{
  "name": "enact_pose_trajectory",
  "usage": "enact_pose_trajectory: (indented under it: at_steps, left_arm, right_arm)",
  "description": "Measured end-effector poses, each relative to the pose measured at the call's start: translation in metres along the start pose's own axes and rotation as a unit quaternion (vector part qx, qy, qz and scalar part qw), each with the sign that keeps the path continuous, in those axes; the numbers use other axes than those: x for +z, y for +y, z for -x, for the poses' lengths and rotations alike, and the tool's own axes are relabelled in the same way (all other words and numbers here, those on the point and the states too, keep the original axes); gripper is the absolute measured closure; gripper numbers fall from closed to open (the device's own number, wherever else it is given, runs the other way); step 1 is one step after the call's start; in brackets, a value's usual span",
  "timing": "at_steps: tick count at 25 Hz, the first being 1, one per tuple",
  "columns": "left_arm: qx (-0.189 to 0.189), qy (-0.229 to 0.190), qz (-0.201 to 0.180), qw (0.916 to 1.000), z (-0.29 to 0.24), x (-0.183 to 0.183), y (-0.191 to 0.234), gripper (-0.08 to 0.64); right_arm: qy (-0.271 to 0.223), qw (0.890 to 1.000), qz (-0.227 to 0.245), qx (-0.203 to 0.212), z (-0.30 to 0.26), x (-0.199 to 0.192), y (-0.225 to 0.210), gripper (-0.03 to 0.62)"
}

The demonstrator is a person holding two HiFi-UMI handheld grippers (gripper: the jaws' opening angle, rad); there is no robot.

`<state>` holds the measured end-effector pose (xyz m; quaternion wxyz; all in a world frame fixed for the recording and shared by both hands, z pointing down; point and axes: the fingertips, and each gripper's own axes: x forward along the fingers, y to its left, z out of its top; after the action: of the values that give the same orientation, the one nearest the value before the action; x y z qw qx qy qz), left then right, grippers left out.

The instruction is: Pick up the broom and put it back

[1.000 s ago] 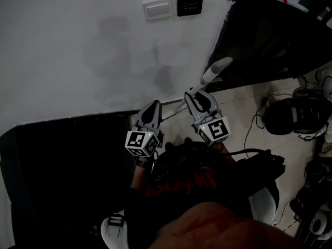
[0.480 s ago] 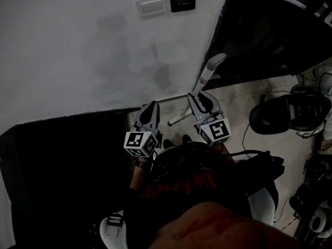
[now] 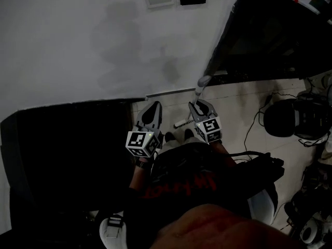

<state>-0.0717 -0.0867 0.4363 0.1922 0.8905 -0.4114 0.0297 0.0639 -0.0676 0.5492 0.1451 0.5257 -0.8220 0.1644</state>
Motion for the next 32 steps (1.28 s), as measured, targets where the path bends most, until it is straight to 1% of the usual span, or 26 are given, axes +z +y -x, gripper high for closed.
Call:
enact_pose_trajectory:
  at_steps: [2, 5, 7, 8, 10, 12, 14, 17, 19, 20, 22, 26, 28, 30, 32]
  left_arm:
    - [0.014, 0.007, 0.002, 0.9999, 0.006, -0.002, 0.001, 0.555]
    - [0.038, 0.003, -0.003, 0.9993, 0.009, -0.001, 0.007, 0.555]
    - [0.066, 0.004, -0.006, 0.9978, 0.013, -0.006, 0.013, 0.555]
    - [0.084, 0.011, -0.007, 0.9964, 0.019, -0.012, 0.014, 0.555]
    - [0.116, 0.033, -0.008, 0.9927, 0.028, -0.024, 0.012, 0.555]
    - [0.133, 0.049, -0.008, 0.9899, 0.027, -0.034, 0.011, 0.555]
    - [0.148, 0.055, -0.003, 0.9875, 0.027, -0.047, 0.012, 0.555]
    - [0.169, 0.073, 0.005, 0.9829, 0.033, -0.063, 0.014, 0.555]
    - [0.183, 0.079, 0.012, 0.9798, 0.038, -0.069, 0.014, 0.555]
    - [0.191, 0.081, 0.015, 0.9782, 0.042, -0.071, 0.015, 0.555]
    - [0.204, 0.083, 0.019, 0.9751, 0.051, -0.077, 0.020, 0.555]
    - [0.225, 0.098, 0.039, 0.9686, 0.060, -0.087, 0.027, 0.555]
    - [0.225, 0.113, 0.045, 0.9668, 0.066, -0.095, 0.024, 0.555]
    - [0.213, 0.127, 0.047, 0.9676, 0.065, -0.103, 0.024, 0.555]
    - [0.197, 0.131, 0.045, 0.9705, 0.058, -0.109, 0.026, 0.555]
  right_arm:
    - [0.037, 0.999, -0.005, 0.004, -0.014, -0.032, -0.004, 0.506]
    - [0.069, 0.998, -0.006, -0.005, -0.046, -0.072, -0.024, 0.506]
    - [0.088, 0.996, -0.004, -0.005, -0.074, -0.099, -0.036, 0.508]
    - [0.104, 0.995, -0.003, 0.000, -0.085, -0.116, -0.038, 0.508]
    - [0.151, 0.988, -0.007, 0.014, -0.105, -0.164, -0.040, 0.508]
    - [0.194, 0.981, -0.009, 0.018, -0.126, -0.210, -0.054, 0.508]
    - [0.226, 0.974, 0.003, 0.020, -0.150, -0.241, -0.069, 0.508]
    - [0.270, 0.962, 0.027, 0.030, -0.188, -0.290, -0.079, 0.508]
    - [0.294, 0.955, 0.034, 0.027, -0.207, -0.312, -0.086, 0.506]
    - [0.299, 0.953, 0.034, 0.025, -0.217, -0.316, -0.089, 0.506]
    - [0.302, 0.953, 0.025, 0.019, -0.241, -0.312, -0.094, 0.506]
    - [0.288, 0.957, -0.007, -0.009, -0.297, -0.280, -0.117, 0.506]
    - [0.284, 0.958, -0.032, -0.014, -0.320, -0.273, -0.123, 0.506]
    - [0.279, 0.958, -0.069, -0.023, -0.342, -0.265, -0.132, 0.499]
    - [0.270, 0.953, -0.135, -0.038, -0.347, -0.252, -0.146, 0.480]
